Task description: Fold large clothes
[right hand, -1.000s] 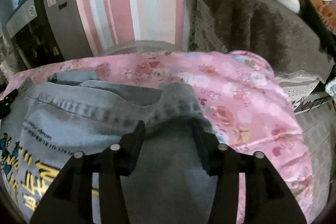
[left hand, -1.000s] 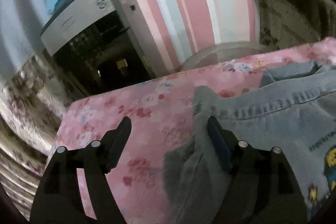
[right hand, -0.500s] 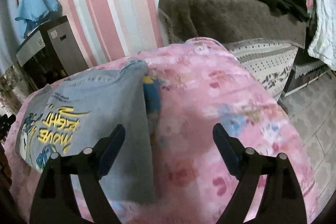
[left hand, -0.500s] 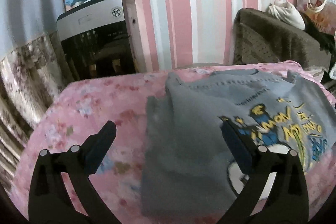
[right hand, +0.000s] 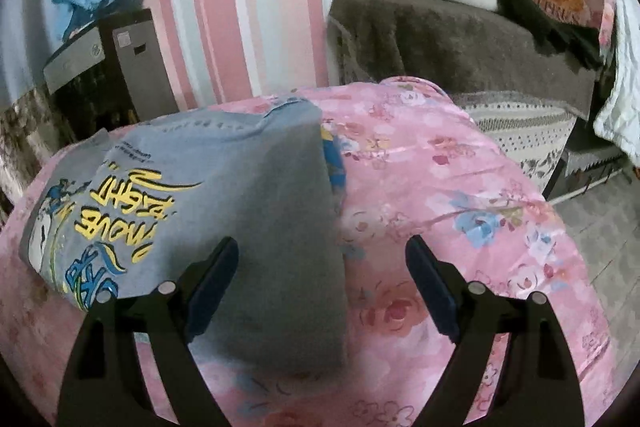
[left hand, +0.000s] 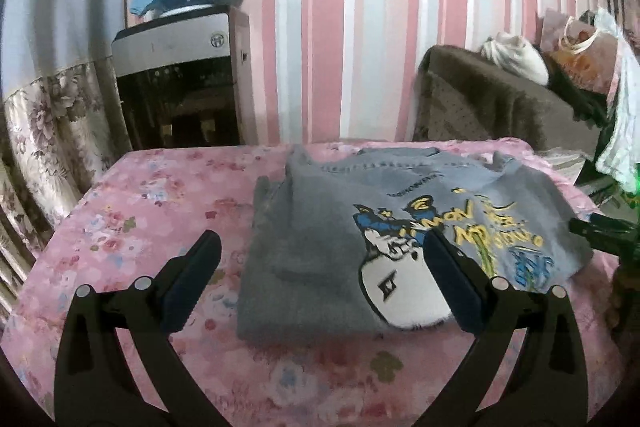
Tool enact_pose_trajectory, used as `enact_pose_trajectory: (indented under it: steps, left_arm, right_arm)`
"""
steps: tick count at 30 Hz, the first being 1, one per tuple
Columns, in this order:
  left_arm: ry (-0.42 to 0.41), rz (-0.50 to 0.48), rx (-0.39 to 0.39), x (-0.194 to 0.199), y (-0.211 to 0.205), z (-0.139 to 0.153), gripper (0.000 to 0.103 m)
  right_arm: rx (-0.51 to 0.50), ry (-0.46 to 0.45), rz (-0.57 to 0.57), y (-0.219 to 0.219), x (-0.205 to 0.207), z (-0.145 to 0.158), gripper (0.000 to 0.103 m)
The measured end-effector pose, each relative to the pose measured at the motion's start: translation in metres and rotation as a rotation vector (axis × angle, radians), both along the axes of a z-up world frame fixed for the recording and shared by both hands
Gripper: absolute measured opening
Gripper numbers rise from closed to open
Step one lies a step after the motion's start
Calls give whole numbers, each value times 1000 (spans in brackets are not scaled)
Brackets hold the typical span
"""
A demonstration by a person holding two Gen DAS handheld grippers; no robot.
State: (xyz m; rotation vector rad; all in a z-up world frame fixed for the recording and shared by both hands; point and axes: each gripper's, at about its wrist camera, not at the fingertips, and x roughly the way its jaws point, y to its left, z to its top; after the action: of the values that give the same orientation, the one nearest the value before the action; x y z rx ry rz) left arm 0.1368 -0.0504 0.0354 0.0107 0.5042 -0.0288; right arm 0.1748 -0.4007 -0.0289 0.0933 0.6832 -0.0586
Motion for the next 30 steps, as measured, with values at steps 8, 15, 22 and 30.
enact_pose_trajectory:
  steps: [8, 15, 22, 30]
  left_arm:
    - [-117, 30, -21, -33, 3, 3, 100]
    - [-145, 36, 7, -38, 1, -1, 100]
    - [-187, 50, -8, -43, 6, 1, 100]
    - [-204, 72, -2, -45, 7, -2, 100]
  right_arm:
    - [-61, -15, -2, 10, -6, 2, 89]
    - [-67, -39, -8, 10, -13, 5, 89]
    - [-51, -66, -7, 8, -22, 10, 89]
    - [-50, -104, -42, 3, -40, 14, 89]
